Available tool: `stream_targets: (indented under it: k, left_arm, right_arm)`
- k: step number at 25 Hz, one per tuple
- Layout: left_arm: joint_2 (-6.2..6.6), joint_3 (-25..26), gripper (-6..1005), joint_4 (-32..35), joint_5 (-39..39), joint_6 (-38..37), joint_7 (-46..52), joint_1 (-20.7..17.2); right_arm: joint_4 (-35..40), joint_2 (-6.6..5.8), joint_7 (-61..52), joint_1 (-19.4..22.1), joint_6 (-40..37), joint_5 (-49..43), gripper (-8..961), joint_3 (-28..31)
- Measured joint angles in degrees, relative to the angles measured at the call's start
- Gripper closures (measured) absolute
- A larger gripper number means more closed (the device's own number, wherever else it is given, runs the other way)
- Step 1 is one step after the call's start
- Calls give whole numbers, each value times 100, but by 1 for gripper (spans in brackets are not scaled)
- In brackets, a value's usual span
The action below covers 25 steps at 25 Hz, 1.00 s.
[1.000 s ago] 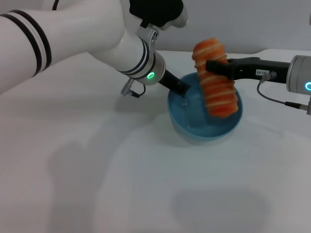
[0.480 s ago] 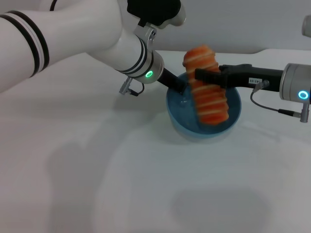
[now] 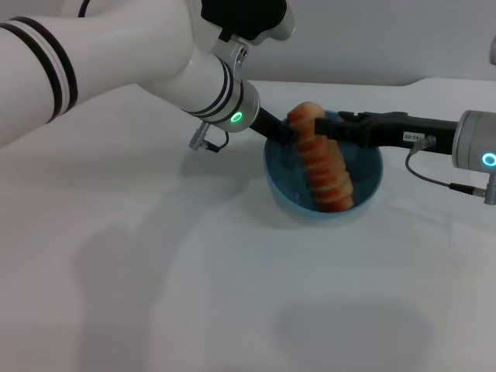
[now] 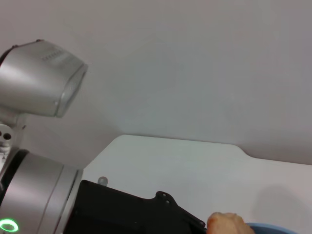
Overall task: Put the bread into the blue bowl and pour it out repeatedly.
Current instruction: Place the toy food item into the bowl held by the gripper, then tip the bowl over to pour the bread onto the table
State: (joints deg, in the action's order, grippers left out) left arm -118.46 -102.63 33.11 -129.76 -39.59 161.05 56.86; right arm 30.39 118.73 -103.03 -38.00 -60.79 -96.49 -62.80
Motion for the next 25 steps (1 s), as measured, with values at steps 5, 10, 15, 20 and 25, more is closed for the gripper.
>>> stream_targets:
  k: [5, 10, 15, 20, 25]
  left_arm:
    - [2, 8, 999, -28, -12, 112, -45, -8]
    - [9, -28, 1000, -74, -42, 555, -200, -97]
    - [-14, -50, 999, -162, -46, 1156, -600, -197]
    - [-34, -195, 999, -375, -20, 1743, -716, -89]
    - [-47, -1048, 998, -160, -6, 2302, -672, -111]
  right_arm:
    - [244, -11, -39, 209, -24, 107, 319, 70]
    - [993, -28, 75, 828, 257, 448, 319, 325]
    - [1017, -46, 671, 1168, 445, 441, 319, 1255]
    - [479, -20, 1775, 1381, 703, 481, 319, 1902]
    - [234, -11, 1973, 1548, 709, 621, 319, 2192]
